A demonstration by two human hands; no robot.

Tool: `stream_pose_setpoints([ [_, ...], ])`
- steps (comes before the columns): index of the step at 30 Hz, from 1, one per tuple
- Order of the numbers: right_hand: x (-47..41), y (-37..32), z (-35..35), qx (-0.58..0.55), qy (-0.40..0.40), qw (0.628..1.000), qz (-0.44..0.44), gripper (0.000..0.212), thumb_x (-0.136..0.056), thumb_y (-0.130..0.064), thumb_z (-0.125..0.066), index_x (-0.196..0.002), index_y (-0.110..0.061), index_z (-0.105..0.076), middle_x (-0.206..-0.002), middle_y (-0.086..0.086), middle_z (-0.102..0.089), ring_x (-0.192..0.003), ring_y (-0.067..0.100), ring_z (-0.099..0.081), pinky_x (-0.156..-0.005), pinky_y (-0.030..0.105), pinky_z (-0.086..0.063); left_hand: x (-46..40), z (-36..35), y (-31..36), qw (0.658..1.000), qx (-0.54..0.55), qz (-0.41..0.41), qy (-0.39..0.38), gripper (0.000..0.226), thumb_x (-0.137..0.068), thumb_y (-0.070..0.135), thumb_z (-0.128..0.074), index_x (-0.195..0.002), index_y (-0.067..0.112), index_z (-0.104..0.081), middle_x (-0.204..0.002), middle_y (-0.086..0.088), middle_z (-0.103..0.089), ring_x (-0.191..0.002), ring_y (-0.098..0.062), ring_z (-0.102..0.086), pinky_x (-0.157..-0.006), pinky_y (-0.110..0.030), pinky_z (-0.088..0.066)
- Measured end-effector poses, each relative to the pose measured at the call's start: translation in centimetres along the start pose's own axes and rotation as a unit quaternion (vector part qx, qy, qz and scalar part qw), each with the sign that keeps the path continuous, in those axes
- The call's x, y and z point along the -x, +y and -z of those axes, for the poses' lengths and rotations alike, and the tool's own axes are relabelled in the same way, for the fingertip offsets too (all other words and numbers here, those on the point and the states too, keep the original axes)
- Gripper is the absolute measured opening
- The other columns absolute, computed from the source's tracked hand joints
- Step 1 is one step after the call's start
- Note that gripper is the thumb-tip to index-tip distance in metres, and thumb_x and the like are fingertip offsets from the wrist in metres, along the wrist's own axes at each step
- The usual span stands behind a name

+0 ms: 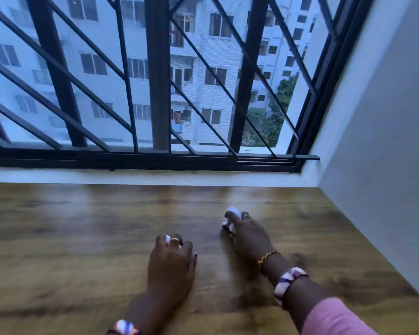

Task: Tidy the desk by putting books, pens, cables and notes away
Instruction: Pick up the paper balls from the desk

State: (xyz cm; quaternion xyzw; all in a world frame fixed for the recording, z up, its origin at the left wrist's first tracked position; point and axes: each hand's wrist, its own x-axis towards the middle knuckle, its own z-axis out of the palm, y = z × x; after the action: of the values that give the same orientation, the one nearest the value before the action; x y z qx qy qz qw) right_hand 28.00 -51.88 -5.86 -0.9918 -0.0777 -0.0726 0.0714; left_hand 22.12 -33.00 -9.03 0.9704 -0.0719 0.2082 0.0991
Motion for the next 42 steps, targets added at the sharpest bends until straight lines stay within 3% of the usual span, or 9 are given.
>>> stream_pose_setpoints([
  [7, 9.2, -5.7, 1.8, 0.004, -0.046, 0.995, 0.085, 0.039, -0.089, -0.029, -0.046, -0.128, -0.028, -0.044, -0.12, 0.013, -0.054, -0.103, 0.034, -0.058, -0.081, 0.038, -0.046, 5.9, 3.2, -0.4, 0.999, -0.032, 0.014, -0.023, 0.022, -0.071, 0.035, -0.049, -0.065, 0.019, -0.064, -0.074, -0.004, -0.064, -0.074, -0.029, -0.054, -0.047, -0.033, -0.05],
  [13, 17.4, -13.3, 1.8, 0.044, 0.016, 0.984, 0.174, 0.029, -0.045, -0.042, -0.071, -0.069, -0.029, -0.061, -0.059, -0.006, -0.056, -0.038, 0.012, -0.052, -0.034, 0.021, -0.024, 13.3, 6.3, -2.3, 0.999, -0.035, 0.027, -0.001, 0.026, -0.067, 0.035, -0.041, -0.068, 0.021, -0.064, -0.073, -0.003, -0.063, -0.073, -0.03, -0.056, -0.046, -0.03, -0.049],
  [21, 22.9, -24.1, 0.8, 0.013, 0.005, 0.95, 0.312, 0.044, -0.036, -0.037, -0.08, -0.07, -0.025, -0.056, -0.062, -0.005, -0.058, -0.04, 0.016, -0.057, -0.04, 0.019, -0.02, 23.8, 12.5, -10.4, 0.986, -0.072, 0.146, 0.028, 0.027, -0.076, 0.035, -0.043, -0.073, 0.021, -0.066, -0.076, -0.002, -0.063, -0.076, -0.03, -0.054, -0.054, -0.032, -0.051],
  [28, 27.3, -35.6, -0.3, -0.022, -0.068, 0.898, 0.435, 0.034, -0.066, -0.034, -0.069, -0.097, -0.028, -0.056, -0.074, 0.001, -0.064, -0.062, 0.023, -0.065, -0.047, 0.026, -0.036, 37.6, 17.5, -18.8, 0.97, 0.031, 0.242, 0.012, 0.027, -0.076, 0.038, -0.055, -0.093, 0.021, -0.066, -0.087, 0.002, -0.065, -0.082, -0.018, -0.056, -0.076, -0.028, -0.042],
  [31, 29.9, -41.9, -2.0, -0.077, -0.121, 0.846, 0.513, 0.047, -0.073, -0.035, -0.062, -0.118, -0.032, -0.05, -0.09, 0.002, -0.066, -0.077, 0.026, -0.066, -0.056, 0.03, -0.048, 45.7, 19.1, -22.2, 0.844, 0.16, 0.497, 0.12, 0.022, -0.076, 0.035, -0.064, -0.079, 0.014, -0.07, -0.07, 0.004, -0.064, -0.063, -0.007, -0.055, -0.065, -0.023, -0.041],
  [34, 34.1, -49.9, -4.9, -0.118, -0.197, 0.788, 0.571, 0.061, -0.081, -0.031, -0.059, -0.134, -0.04, -0.03, -0.121, -0.002, -0.055, -0.101, 0.021, -0.059, -0.071, 0.032, -0.05, 52.9, 21.3, -27.1, 0.539, 0.344, 0.706, 0.304, 0.045, -0.086, 0.033, -0.059, -0.051, 0.006, -0.052, -0.032, 0.001, -0.045, -0.03, -0.014, -0.039, -0.045, -0.018, -0.035],
  [37, 37.7, -57.8, -8.0, -0.148, -0.256, 0.741, 0.603, 0.068, -0.086, -0.027, -0.053, -0.141, -0.041, -0.016, -0.134, -0.002, -0.042, -0.114, 0.022, -0.051, -0.083, 0.035, -0.047, 57.9, 24.0, -32.0, 0.301, 0.432, 0.729, 0.438, 0.044, -0.094, 0.034, -0.048, -0.058, 0.009, -0.046, -0.029, 0.0, -0.044, -0.022, -0.011, -0.041, -0.03, -0.011, -0.035],
  [39, 39.5, -63.5, -9.7, -0.167, -0.296, 0.72, 0.605, 0.072, -0.085, -0.024, -0.057, -0.143, -0.039, -0.016, -0.142, 0.003, -0.036, -0.118, 0.026, -0.051, -0.087, 0.036, -0.049, 60.8, 25.4, -35.2, 0.252, 0.454, 0.715, 0.468, 0.037, -0.093, 0.044, -0.045, -0.078, 0.012, -0.055, -0.06, -0.007, -0.065, -0.04, -0.014, -0.058, -0.037, -0.018, -0.045],
  [42, 41.5, -70.0, -11.4, -0.198, -0.368, 0.693, 0.588, 0.092, -0.079, -0.019, -0.069, -0.147, -0.033, -0.008, -0.156, 0.018, 0.001, -0.118, 0.032, -0.054, -0.092, 0.034, -0.047, 63.2, 26.9, -38.2, 0.279, 0.466, 0.705, 0.457, 0.054, -0.092, 0.056, -0.036, -0.083, 0.015, -0.069, -0.084, -0.01, -0.069, -0.053, -0.013, -0.067, -0.051, -0.024, -0.049],
])
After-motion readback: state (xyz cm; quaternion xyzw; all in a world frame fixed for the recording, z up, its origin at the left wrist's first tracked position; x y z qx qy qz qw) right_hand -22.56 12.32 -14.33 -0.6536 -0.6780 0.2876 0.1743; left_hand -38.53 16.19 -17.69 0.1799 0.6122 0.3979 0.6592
